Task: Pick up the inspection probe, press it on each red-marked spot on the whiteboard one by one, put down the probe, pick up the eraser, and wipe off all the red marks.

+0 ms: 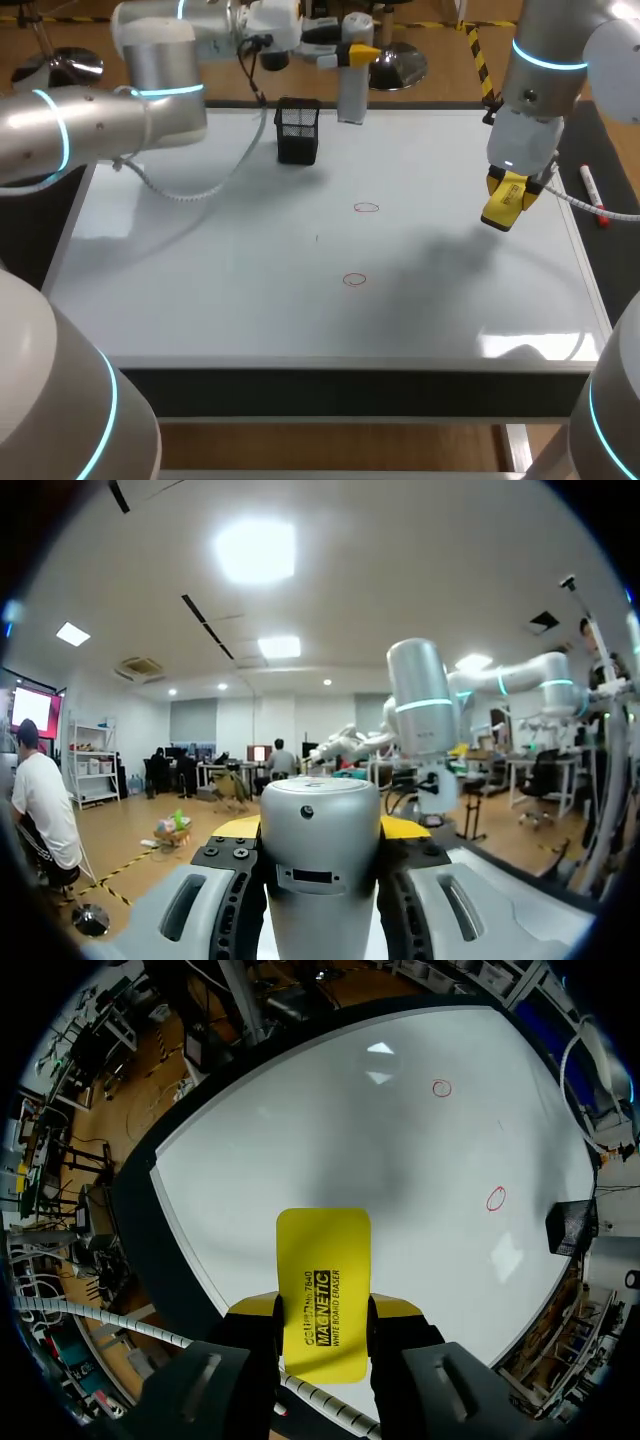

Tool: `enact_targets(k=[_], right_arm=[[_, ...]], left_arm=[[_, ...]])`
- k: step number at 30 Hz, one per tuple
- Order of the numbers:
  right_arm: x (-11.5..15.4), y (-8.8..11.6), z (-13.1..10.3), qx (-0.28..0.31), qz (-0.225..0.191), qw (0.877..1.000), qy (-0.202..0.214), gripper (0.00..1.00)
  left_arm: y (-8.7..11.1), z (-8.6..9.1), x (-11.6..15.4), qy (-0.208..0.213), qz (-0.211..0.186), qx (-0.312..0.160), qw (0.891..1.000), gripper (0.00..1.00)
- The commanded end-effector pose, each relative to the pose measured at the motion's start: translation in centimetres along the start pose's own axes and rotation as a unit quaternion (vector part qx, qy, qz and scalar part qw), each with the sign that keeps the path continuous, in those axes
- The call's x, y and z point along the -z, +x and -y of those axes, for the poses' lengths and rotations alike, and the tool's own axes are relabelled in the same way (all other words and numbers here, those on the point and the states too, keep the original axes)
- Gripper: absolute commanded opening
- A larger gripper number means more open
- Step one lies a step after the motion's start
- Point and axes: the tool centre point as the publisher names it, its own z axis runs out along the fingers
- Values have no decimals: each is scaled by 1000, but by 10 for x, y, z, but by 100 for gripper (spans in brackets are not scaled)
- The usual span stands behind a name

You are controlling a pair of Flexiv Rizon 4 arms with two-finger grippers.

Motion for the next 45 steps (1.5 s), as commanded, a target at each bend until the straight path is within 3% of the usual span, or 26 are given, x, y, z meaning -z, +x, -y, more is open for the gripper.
enact_targets(k=[1, 20, 45], right_arm=[[1, 0, 1, 1, -2, 1000, 1, 0], [1, 0, 1, 1, -2, 1000, 1, 0], [1, 0, 1, 1, -2, 1000, 1, 0]], left_arm=[[-21, 1, -14, -3, -13, 2, 1000, 0], [-51, -28, -26, -6, -13, 22, 1000, 0], [-52, -29, -26, -8, -13, 25, 1000, 0]])
